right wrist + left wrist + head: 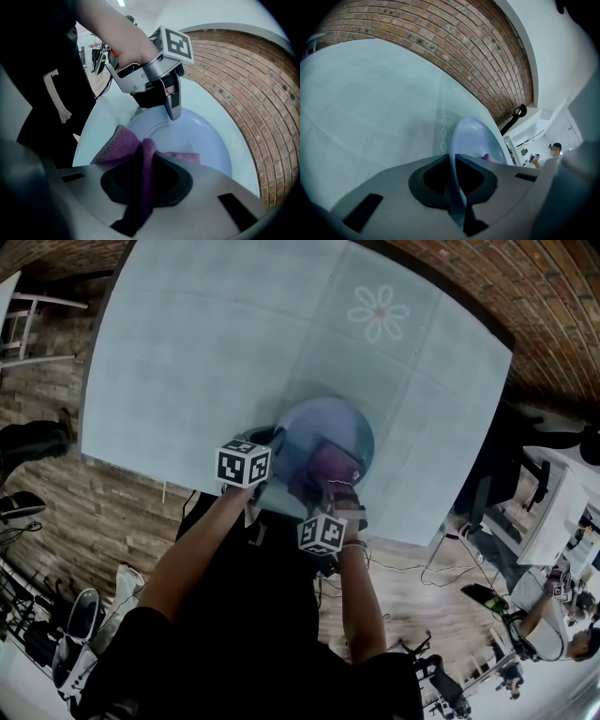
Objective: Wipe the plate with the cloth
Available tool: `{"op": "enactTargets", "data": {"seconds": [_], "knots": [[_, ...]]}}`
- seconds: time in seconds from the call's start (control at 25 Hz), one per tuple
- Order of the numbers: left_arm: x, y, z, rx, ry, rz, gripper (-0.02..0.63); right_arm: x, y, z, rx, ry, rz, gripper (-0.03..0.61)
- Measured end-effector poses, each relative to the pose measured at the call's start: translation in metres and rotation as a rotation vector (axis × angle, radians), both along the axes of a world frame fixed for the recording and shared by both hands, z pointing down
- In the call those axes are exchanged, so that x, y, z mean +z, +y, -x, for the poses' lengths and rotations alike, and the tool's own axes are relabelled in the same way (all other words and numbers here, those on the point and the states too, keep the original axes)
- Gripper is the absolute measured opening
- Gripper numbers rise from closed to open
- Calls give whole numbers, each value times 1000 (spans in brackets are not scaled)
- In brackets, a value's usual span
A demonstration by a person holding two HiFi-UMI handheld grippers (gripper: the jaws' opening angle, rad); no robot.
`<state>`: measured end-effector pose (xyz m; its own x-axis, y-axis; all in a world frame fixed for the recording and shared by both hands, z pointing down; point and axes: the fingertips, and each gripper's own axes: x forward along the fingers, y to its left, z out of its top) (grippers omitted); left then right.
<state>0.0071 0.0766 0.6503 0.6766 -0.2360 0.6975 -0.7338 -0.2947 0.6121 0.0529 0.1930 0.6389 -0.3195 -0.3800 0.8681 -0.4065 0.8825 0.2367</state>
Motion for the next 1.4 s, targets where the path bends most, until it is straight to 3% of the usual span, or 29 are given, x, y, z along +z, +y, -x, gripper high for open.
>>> {"op": "enactTargets", "data": {"seconds": [0.4, 0.96, 1.4], "knots": [[-2, 1, -2, 11, -3, -6, 51, -1, -19, -14, -16, -9, -43, 57], [-1, 0, 0, -1, -6, -5, 51, -1, -112, -47, -23, 69, -154, 57], [-1, 0, 1, -21, 4, -1, 51, 0, -145, -65, 26, 140, -191, 57]]}}
